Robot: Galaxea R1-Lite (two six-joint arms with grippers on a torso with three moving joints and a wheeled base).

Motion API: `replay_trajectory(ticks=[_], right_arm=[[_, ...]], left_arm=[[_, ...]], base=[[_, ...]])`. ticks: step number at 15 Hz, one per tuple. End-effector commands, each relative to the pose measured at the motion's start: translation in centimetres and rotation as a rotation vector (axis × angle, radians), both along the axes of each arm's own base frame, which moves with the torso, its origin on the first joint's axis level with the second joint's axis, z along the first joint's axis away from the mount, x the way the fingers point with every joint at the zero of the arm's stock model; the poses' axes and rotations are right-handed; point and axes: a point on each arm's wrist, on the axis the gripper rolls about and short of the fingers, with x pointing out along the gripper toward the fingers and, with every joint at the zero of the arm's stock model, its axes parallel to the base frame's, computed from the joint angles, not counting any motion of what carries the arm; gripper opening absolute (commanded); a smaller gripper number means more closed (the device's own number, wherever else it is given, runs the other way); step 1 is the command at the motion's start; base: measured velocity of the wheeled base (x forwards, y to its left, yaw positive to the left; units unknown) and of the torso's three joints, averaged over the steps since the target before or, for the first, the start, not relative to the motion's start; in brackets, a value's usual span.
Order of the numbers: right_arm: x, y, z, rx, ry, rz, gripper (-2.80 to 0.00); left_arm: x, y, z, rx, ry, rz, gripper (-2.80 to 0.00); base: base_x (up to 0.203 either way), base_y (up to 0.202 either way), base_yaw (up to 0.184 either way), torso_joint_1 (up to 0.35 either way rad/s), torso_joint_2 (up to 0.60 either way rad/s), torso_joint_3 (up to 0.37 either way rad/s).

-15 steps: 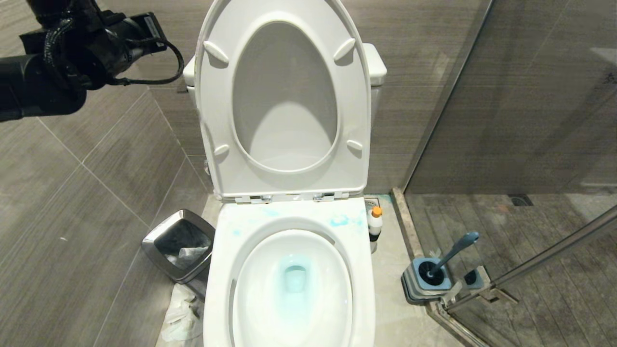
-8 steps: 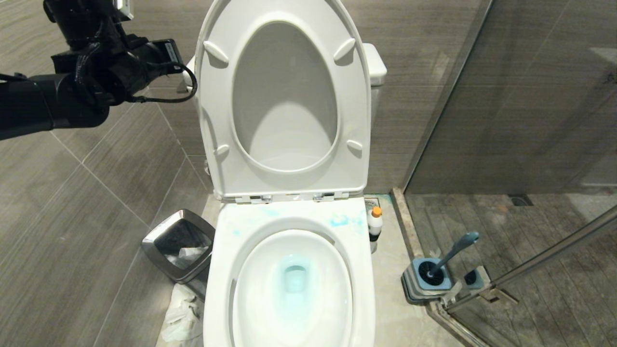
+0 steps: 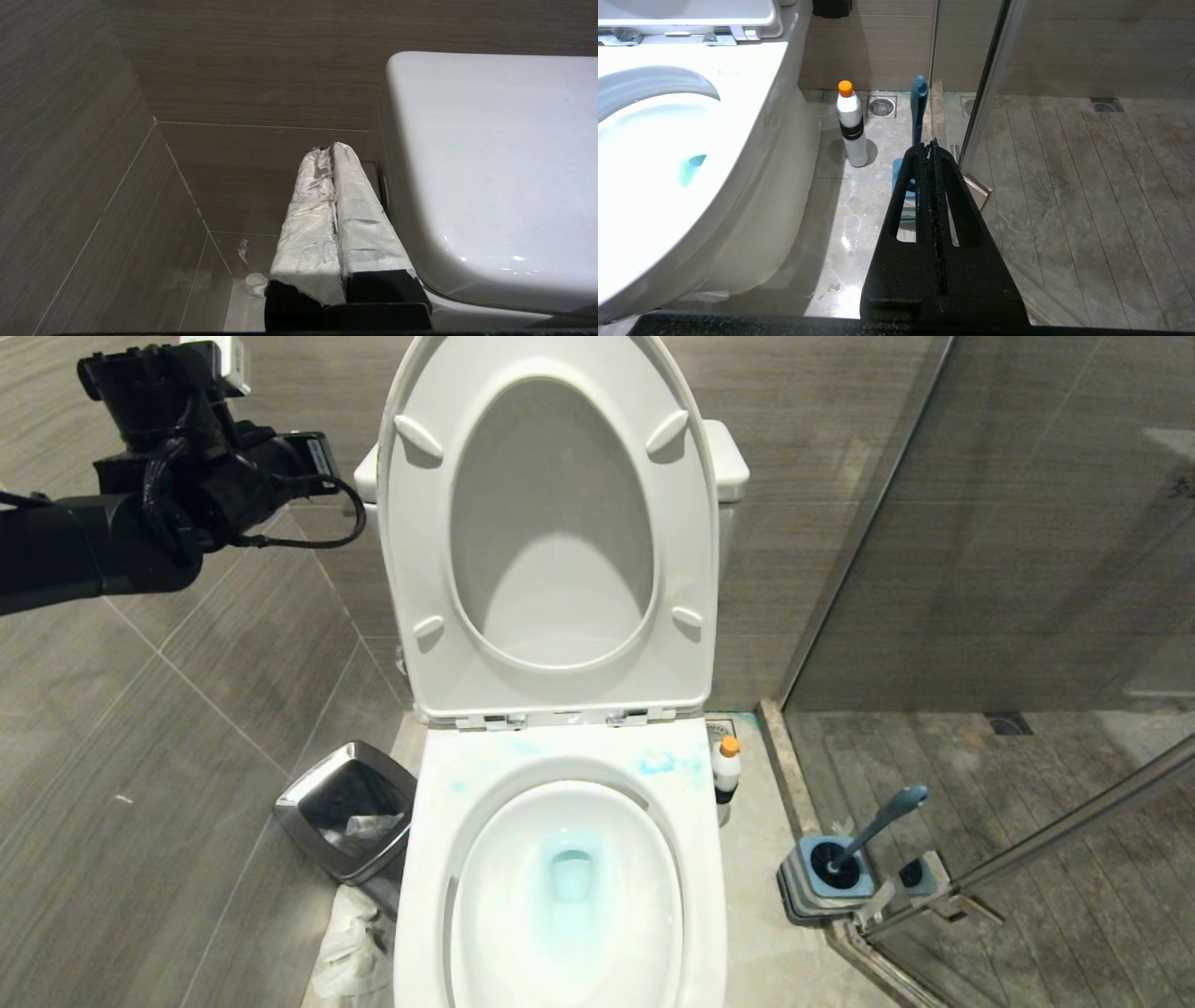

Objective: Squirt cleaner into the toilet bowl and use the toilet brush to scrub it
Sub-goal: Flush the toilet

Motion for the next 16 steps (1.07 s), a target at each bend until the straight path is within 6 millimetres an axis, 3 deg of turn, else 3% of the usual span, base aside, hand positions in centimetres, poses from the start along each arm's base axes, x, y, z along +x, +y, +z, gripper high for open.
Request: replay_trajectory(ticks=[1,9,16], right_arm=[[0.2,0.0,-0.6,0.000,0.020,0.000,-2.80],[0.2,0.0,-0.6,0.000,0.020,0.000,-2.80],[0.2,0.0,-0.6,0.000,0.021,0.000,-2.80]], left_arm=[[0.2,0.1,-0.3,-0.006,0.007,0.000,-2.80],[0.6,-1.5,-1.1,-0.039,0.035,-0.045,-2.80],[1.9,-1.5,-3.0,-0.024,0.082,-0.037,-2.80]], base=[[0.000,0.000,0.000,0.000,0.00,0.000],[0.000,0.000,0.000,0.000,0.00,0.000],[0.000,0.000,0.000,0.000,0.00,0.000]])
